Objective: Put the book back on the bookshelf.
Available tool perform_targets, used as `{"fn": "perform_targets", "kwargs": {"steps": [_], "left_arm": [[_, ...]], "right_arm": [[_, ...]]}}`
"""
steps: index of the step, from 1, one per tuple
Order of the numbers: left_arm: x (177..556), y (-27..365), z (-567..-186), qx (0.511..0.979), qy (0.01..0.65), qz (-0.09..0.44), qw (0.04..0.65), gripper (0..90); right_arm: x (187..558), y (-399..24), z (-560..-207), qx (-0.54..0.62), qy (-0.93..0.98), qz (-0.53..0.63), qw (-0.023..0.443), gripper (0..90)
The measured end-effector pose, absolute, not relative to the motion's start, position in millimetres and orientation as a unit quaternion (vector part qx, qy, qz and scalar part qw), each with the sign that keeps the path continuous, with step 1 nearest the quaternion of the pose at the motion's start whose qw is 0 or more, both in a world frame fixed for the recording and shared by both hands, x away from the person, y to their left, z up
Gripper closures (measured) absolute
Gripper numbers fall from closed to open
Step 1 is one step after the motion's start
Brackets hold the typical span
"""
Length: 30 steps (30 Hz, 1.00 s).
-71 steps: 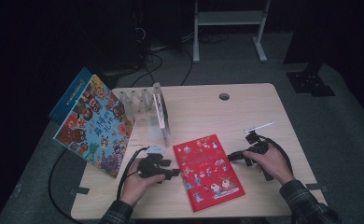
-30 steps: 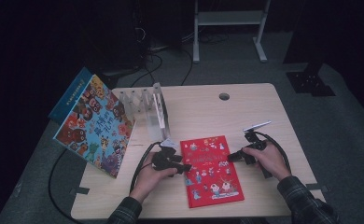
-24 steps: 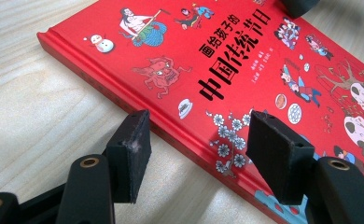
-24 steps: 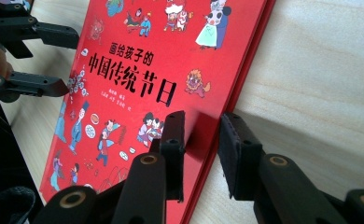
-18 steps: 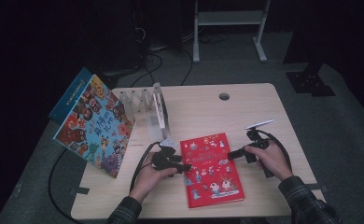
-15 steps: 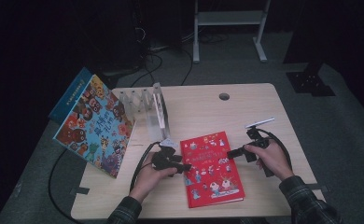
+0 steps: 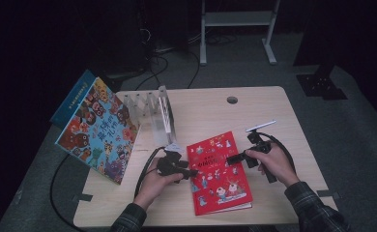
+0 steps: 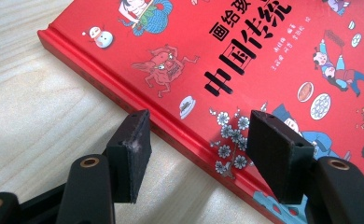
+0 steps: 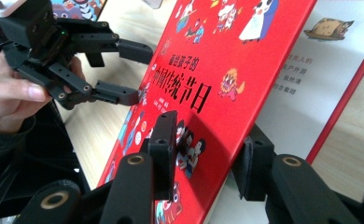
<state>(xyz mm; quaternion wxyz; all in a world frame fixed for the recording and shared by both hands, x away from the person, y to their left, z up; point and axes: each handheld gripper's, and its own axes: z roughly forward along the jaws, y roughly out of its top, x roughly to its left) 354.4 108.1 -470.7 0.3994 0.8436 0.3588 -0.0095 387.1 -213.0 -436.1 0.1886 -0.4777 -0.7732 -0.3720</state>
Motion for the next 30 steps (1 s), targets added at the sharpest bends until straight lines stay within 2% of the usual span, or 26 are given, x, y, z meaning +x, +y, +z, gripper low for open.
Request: {"fn": "perform_targets", "kwargs": {"steps": [7,9,12,20,23,28,30], "left_arm": [[354.3,108.0,-470.7,0.845,0.356,-0.005,0.398,38.6],[354.9,108.5,-470.8,0.844,0.358,-0.009,0.4,38.5],[354.9,108.4,-470.9,0.844,0.358,-0.008,0.4,38.5],[354.4,107.8,-470.7,0.844,0.358,-0.005,0.399,38.5],[354.5,108.2,-471.0,0.843,0.359,-0.009,0.401,37.9],[354.9,110.6,-469.3,0.839,0.364,-0.035,0.403,31.6],[354.7,114.0,-467.4,0.833,0.366,-0.044,0.412,28.7]], "right_arm": [[388.2,-213.3,-444.9,-0.473,-0.775,-0.369,0.2,61.3],[386.4,-213.5,-440.2,-0.467,-0.775,-0.379,0.193,63.0],[385.6,-209.8,-437.4,-0.463,-0.783,-0.374,0.183,60.9],[388.9,-206.5,-447.5,-0.466,-0.777,-0.372,0.204,60.4],[389.8,-206.9,-447.3,-0.459,-0.773,-0.382,0.212,64.1],[384.9,-208.8,-439.9,-0.435,-0.757,-0.436,0.22,74.5],[382.0,-207.5,-436.5,-0.426,-0.759,-0.445,0.21,74.9]]}}
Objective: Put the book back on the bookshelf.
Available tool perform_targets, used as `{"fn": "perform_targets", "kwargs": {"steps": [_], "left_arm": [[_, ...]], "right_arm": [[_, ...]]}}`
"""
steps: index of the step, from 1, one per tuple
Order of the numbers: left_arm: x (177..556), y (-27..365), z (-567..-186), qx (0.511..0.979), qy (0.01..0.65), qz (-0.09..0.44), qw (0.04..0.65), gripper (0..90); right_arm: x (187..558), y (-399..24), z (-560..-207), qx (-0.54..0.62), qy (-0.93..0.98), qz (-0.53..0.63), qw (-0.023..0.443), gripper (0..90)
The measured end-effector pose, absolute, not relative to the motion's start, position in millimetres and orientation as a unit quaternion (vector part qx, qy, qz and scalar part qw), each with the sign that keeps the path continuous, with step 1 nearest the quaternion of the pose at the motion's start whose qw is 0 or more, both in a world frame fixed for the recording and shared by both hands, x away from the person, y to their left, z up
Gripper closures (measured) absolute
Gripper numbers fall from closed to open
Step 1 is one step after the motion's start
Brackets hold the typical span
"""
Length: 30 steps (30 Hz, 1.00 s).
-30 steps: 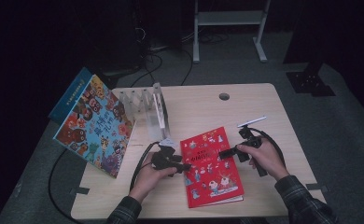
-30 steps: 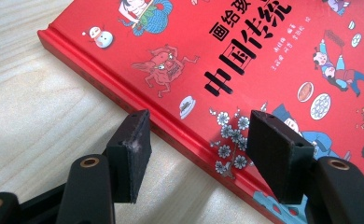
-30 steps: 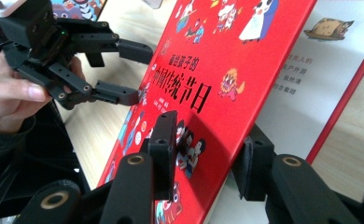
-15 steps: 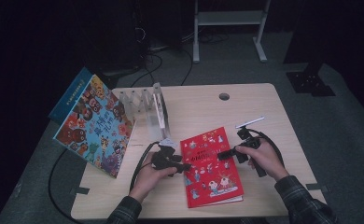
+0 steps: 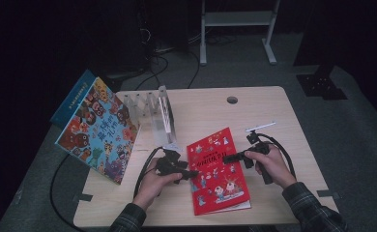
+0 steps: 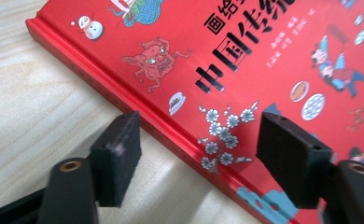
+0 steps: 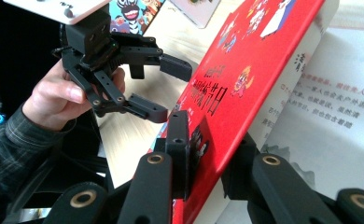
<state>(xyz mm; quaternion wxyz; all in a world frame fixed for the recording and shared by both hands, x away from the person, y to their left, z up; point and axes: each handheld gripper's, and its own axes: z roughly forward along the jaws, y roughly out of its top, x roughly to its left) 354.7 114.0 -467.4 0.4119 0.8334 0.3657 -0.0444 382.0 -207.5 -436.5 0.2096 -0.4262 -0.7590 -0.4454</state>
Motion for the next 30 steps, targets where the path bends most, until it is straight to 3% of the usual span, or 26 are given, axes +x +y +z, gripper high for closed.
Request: {"fn": "perform_targets", "kwargs": {"steps": [8,17,23,28,30], "left_arm": [[352.3,119.5,-465.8,0.826,0.364,-0.055,0.427,25.4],[350.1,107.3,-463.3,0.801,0.33,-0.101,0.489,26.3],[349.7,103.6,-464.2,0.793,0.323,-0.108,0.505,30.2],[350.9,111.7,-458.7,0.751,0.336,-0.121,0.556,43.5],[350.9,114.4,-455.0,0.74,0.332,-0.119,0.572,44.9]], "right_arm": [[371.2,-211.6,-425.3,-0.419,-0.741,-0.493,0.179,80.1],[358.1,-224.3,-407.9,-0.403,-0.724,-0.539,0.152,83.5],[355.3,-223.4,-403.9,-0.395,-0.724,-0.548,0.141,83.8],[352.8,-227.7,-398.7,-0.388,-0.711,-0.57,0.138,85.8],[351.1,-229.4,-395.5,-0.38,-0.707,-0.581,0.135,86.1]]}}
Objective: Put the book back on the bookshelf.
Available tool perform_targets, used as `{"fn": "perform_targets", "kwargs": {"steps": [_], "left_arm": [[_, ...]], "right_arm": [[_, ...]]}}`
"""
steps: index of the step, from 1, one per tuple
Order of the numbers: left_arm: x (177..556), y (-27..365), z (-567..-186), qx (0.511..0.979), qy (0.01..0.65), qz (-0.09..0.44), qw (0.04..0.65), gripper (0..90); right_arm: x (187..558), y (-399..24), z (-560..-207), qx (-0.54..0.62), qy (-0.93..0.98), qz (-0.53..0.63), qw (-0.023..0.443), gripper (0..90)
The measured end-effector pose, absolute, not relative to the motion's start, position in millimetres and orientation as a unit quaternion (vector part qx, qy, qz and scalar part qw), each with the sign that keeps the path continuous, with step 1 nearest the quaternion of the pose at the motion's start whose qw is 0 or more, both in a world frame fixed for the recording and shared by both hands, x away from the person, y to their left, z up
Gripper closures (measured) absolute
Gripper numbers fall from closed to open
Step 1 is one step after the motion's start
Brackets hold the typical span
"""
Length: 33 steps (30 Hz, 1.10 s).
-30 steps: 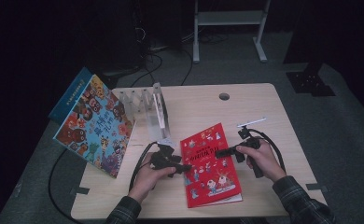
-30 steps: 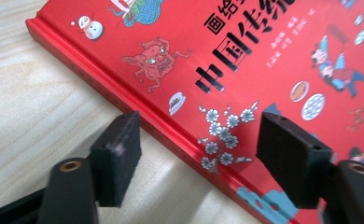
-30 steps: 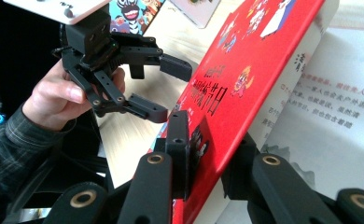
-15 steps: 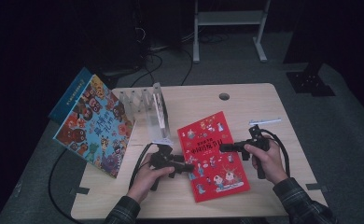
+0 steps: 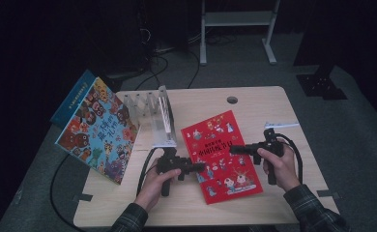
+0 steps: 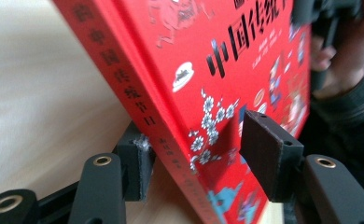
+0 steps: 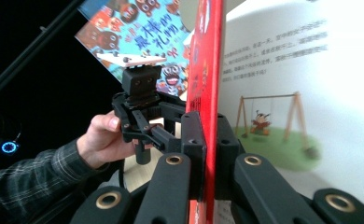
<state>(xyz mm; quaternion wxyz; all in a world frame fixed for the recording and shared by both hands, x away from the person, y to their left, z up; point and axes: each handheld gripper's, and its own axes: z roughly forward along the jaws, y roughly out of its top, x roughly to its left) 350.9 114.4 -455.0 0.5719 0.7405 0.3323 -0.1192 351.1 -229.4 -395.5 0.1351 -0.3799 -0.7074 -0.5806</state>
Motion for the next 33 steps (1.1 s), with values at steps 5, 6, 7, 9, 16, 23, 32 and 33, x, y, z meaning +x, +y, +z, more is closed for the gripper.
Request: {"fn": "perform_targets", "kwargs": {"steps": [5,6,7,9,16,23,32,33], "left_arm": [[350.1,117.3,-446.1,0.731,0.319,-0.104,0.594,45.6],[349.9,116.7,-445.7,0.733,0.317,-0.099,0.594,45.0],[350.0,116.5,-446.0,0.731,0.317,-0.101,0.595,44.0],[349.9,116.0,-446.2,0.727,0.316,-0.106,0.601,42.6],[349.2,110.6,-445.1,0.732,0.302,-0.115,0.599,39.0],[349.3,116.3,-439.5,0.717,0.304,-0.135,0.613,48.3],[345.4,122.2,-422.6,0.72,0.287,-0.111,0.622,67.6],[344.9,122.2,-420.9,0.721,0.286,-0.108,0.622,68.9]], "right_arm": [[346.5,-230.5,-390.7,-0.367,-0.7,-0.598,0.133,86.2],[345.3,-230.2,-390.3,-0.366,-0.697,-0.602,0.134,86.2],[344.6,-229.8,-390.2,-0.362,-0.696,-0.605,0.134,86.2],[344.2,-229.8,-390.0,-0.363,-0.694,-0.607,0.136,86.1],[341.5,-224.4,-389.2,-0.353,-0.691,-0.616,0.14,86.3],[342.3,-224.9,-388.2,-0.348,-0.684,-0.626,0.14,86.1],[342.6,-222.6,-389.4,-0.331,-0.74,-0.583,0.051,67.9],[342.5,-221.9,-389.6,-0.33,-0.745,-0.578,0.044,66.0]]}}
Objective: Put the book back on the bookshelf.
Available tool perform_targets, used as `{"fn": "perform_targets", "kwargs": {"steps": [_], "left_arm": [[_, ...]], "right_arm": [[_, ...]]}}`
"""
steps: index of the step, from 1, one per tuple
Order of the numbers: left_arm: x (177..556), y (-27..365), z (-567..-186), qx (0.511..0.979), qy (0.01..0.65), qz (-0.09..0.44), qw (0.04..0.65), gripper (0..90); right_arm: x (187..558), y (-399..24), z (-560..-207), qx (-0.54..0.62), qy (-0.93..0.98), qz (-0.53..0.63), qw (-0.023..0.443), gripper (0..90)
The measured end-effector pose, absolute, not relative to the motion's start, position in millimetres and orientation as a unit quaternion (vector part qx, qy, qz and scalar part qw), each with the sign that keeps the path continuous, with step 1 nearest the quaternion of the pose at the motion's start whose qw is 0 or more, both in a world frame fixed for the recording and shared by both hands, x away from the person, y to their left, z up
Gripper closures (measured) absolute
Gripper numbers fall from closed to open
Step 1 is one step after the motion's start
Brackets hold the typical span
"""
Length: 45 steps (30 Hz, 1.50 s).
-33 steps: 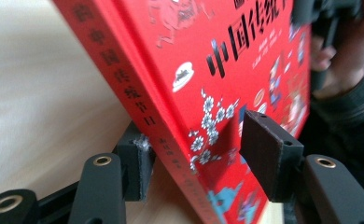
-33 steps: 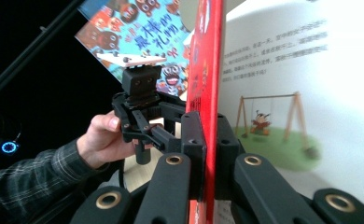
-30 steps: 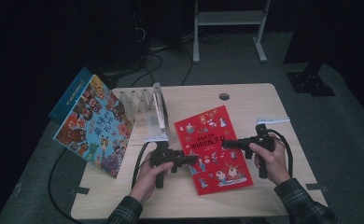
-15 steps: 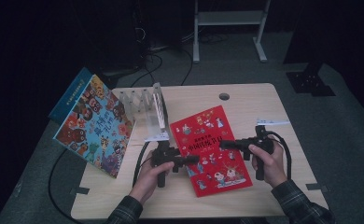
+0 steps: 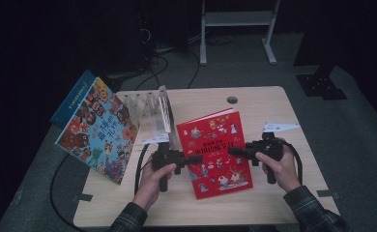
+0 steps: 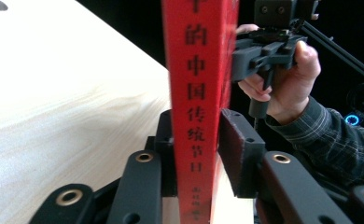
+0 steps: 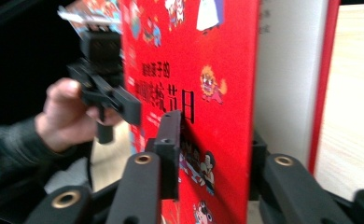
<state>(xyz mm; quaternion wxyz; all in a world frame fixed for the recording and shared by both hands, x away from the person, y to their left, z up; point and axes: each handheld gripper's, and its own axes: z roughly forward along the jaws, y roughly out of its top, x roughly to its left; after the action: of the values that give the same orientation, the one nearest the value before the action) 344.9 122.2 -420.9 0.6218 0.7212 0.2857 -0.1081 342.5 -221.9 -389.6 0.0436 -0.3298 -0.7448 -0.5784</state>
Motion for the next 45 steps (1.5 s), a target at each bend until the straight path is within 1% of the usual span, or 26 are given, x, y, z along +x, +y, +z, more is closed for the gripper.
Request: {"fn": "perform_targets", "kwargs": {"steps": [6,10,14,15,17,19,25,26,27,28,29,31,38,45], "left_arm": [[341.4,121.1,-412.2,0.741,0.272,-0.076,0.61,72.6],[339.1,120.8,-406.3,0.748,0.269,-0.058,0.604,73.2],[337.1,119.5,-403.7,0.752,0.267,-0.049,0.6,73.7],[336.6,119.3,-403.3,0.753,0.267,-0.045,0.599,74.6],[336.5,119.2,-403.0,0.754,0.268,-0.046,0.599,76.0],[335.8,118.3,-401.9,0.754,0.27,-0.046,0.598,77.3],[334.8,117.8,-399.7,0.758,0.271,-0.039,0.592,78.6],[335.1,118.2,-399.4,0.759,0.273,-0.037,0.59,78.8],[335.6,119.1,-399.3,0.758,0.273,-0.037,0.591,78.9],[335.8,119.7,-399.0,0.758,0.274,-0.037,0.59,78.9],[336.1,120.4,-398.7,0.758,0.275,-0.036,0.59,78.9],[336.4,120.8,-398.2,0.758,0.277,-0.036,0.589,78.9],[333.5,119.6,-394.3,0.76,0.276,-0.026,0.588,79.0],[328.9,127.5,-382.9,0.764,0.28,0.003,0.582,79.1]], "right_arm": [[343.7,-215.3,-392.9,-0.317,-0.771,-0.553,0.003,56.3],[344.1,-213.1,-394.9,-0.311,-0.78,-0.542,-0.01,52.8],[344.0,-215.4,-393.6,-0.313,-0.782,-0.538,-0.01,50.6],[344.1,-216.4,-393.3,-0.314,-0.782,-0.538,-0.011,48.7],[344.3,-221.1,-392.4,-0.319,-0.782,-0.535,-0.016,49.1],[344.8,-224.4,-392.8,-0.323,-0.78,-0.537,-0.017,47.4],[344.3,-227.2,-393.5,-0.323,-0.78,-0.536,-0.024,45.9],[344.5,-228.7,-393.7,-0.325,-0.778,-0.536,-0.027,45.2],[344.5,-230.2,-393.8,-0.329,-0.777,-0.535,-0.03,42.7],[344.9,-231.7,-394.2,-0.332,-0.777,-0.533,-0.042,40.8],[345.6,-233.5,-394.9,-0.334,-0.777,-0.531,-0.05,40.8],[347.5,-235.6,-397.9,-0.342,-0.774,-0.531,-0.046,39.0],[349.2,-222.0,-408.2,-0.333,-0.79,-0.514,-0.04,39.8],[351.0,-232.9,-409.1,-0.346,-0.777,-0.521,-0.066,38.2]]}}
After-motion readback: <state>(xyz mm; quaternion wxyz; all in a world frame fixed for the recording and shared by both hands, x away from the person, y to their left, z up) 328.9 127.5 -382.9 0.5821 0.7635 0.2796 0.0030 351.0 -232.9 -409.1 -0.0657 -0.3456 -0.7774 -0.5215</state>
